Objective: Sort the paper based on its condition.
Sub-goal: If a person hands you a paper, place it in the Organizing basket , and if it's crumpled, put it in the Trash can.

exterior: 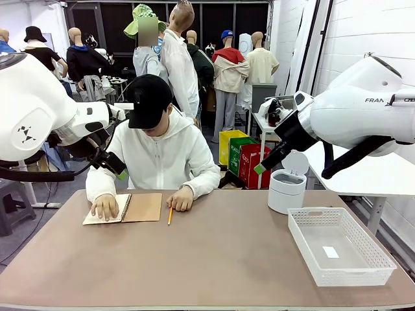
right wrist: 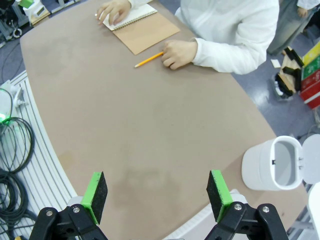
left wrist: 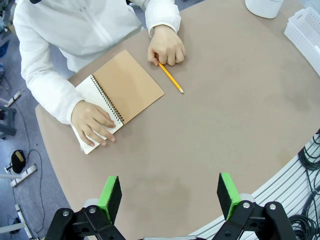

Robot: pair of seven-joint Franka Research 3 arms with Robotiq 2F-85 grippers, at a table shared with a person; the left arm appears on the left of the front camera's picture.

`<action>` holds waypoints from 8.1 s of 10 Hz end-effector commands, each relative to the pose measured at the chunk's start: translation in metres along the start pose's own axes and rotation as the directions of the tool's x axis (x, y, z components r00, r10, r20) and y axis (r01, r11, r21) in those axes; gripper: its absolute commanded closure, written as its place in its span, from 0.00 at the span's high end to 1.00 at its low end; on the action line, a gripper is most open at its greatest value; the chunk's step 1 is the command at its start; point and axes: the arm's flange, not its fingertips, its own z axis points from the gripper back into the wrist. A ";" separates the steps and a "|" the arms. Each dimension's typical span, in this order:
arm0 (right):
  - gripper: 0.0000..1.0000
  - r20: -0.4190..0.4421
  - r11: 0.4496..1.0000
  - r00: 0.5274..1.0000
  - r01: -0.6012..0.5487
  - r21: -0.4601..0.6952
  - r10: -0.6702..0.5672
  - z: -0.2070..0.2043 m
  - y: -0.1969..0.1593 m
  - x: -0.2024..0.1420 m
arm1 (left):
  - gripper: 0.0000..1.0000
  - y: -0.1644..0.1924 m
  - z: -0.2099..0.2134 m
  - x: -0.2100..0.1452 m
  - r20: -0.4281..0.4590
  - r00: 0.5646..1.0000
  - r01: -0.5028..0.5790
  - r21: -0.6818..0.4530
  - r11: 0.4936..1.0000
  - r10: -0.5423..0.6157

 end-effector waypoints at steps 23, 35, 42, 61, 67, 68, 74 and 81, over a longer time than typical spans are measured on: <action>1.00 -0.005 1.000 1.000 -0.004 0.005 0.004 0.000 0.000 0.000 | 1.00 0.000 0.000 0.000 -0.001 1.000 0.001 0.000 1.000 -0.001; 1.00 -0.005 1.000 1.000 -0.004 0.005 0.004 0.000 0.000 0.000 | 1.00 0.000 0.000 0.000 -0.001 1.000 0.001 0.000 1.000 -0.001; 1.00 -0.005 1.000 1.000 -0.004 0.005 0.004 0.000 0.000 0.000 | 1.00 0.000 0.000 0.000 -0.001 1.000 0.001 0.000 1.000 -0.001; 1.00 -0.005 1.000 1.000 -0.004 0.005 0.004 0.000 0.000 0.000 | 1.00 0.000 0.000 0.000 -0.001 1.000 0.001 0.000 1.000 -0.001; 1.00 -0.005 1.000 1.000 -0.004 0.005 0.004 0.000 0.000 0.000 | 1.00 0.000 0.000 0.000 -0.001 1.000 0.001 0.000 1.000 -0.001; 1.00 -0.005 1.000 1.000 -0.004 0.005 0.004 0.000 0.000 0.000 | 1.00 0.000 0.000 0.000 -0.001 1.000 0.001 0.000 1.000 -0.001; 1.00 -0.005 1.000 1.000 -0.004 0.005 0.004 0.000 0.000 0.000 | 1.00 0.000 0.000 0.000 -0.001 1.000 0.001 0.000 1.000 -0.001; 1.00 -0.005 1.000 1.000 -0.004 0.005 0.004 0.000 0.000 0.000 | 1.00 0.000 0.000 0.000 -0.001 1.000 0.001 0.000 1.000 -0.001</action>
